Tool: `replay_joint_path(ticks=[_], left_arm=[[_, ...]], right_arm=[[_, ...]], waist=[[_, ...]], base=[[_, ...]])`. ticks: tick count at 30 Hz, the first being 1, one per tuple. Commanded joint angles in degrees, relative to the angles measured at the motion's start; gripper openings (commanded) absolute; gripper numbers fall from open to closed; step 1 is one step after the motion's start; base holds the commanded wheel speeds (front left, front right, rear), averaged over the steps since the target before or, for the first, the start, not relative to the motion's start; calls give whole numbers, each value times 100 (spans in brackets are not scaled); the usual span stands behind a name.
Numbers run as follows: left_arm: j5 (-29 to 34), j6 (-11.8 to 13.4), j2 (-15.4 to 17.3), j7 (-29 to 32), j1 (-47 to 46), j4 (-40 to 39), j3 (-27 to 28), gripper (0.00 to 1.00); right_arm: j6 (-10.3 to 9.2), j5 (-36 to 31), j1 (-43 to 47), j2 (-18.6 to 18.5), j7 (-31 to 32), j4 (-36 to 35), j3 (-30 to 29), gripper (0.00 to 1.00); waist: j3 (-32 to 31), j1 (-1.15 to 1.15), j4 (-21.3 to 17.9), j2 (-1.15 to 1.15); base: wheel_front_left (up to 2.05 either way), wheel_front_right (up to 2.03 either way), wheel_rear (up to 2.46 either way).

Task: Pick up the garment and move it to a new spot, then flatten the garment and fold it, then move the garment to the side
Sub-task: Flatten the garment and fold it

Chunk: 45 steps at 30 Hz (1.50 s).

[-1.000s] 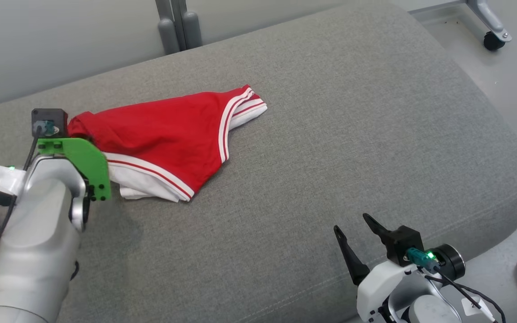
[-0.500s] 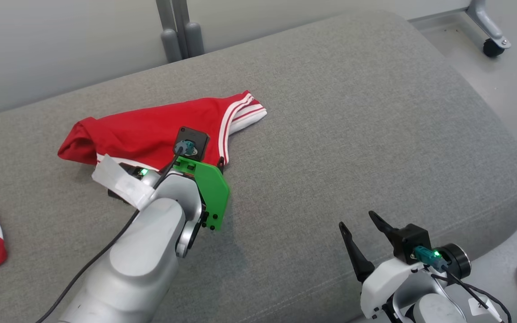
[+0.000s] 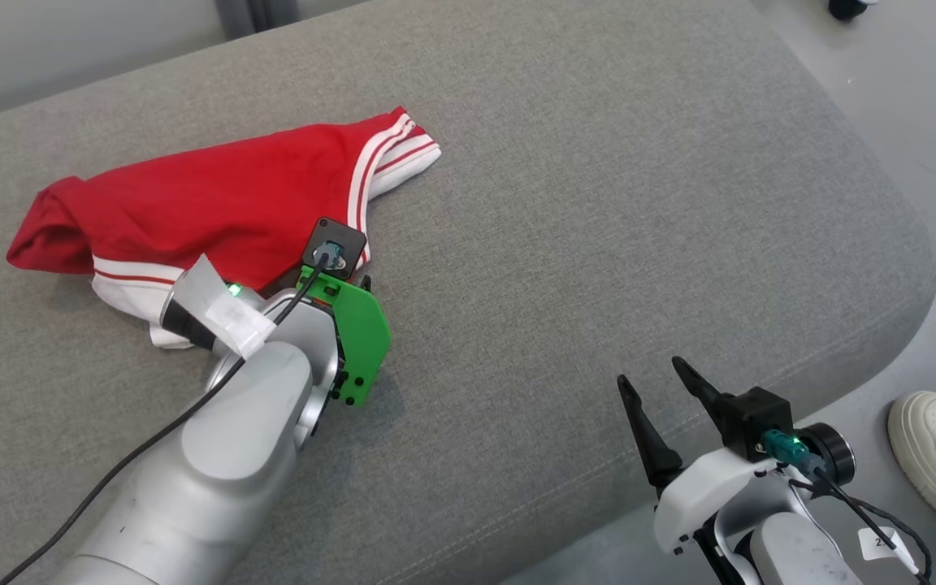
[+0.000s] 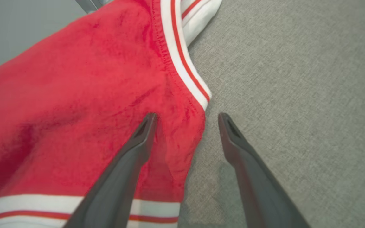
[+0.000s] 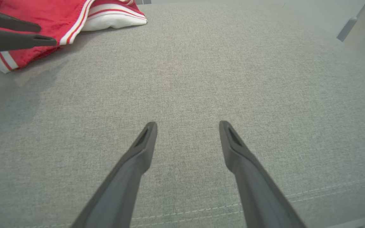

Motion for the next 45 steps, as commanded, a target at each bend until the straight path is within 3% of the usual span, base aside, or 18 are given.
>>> replay_joint_path(ticks=[1,7,16,17,18,19,20,32,45], left_arm=[[53,-34,33,19,-73,38,-22,100],[46,-76,24,8,-173,245,-83,100],[412,178,207,-53,-522,726,-318,100],[406,172,204,-53,-532,767,-322,94],[371,172,197,-78,-534,801,-306,80],[337,168,184,-98,-544,828,-282,44],[253,135,163,-126,-541,850,-223,0],[-629,-212,-448,-903,-742,326,365,0],[-1219,-212,-650,-1983,-1444,-836,847,0]], right_arm=[[-6,58,-61,1,-41,19,13,100],[-6,129,-141,1,-151,140,54,100],[-6,179,-249,1,-214,267,127,100],[-6,187,-250,1,-219,279,133,100],[-6,188,-255,0,-230,292,135,100],[-6,196,-260,0,-240,303,135,100],[-6,201,-262,1,-248,312,132,100],[-6,77,-145,0,-155,449,147,100],[-6,-94,128,0,48,349,95,100]], waist=[[165,0,-122,-1],[264,0,-145,-1],[356,0,-129,-1],[362,0,-125,-1],[366,0,-119,-1],[369,0,-111,-1],[368,0,-101,-1],[-101,0,71,-1],[-647,0,198,-1]], base=[[0,0,0],[0,0,0],[0,0,0],[0,0,0],[0,0,0],[0,0,0],[0,0,0],[0,0,0],[0,0,0]])
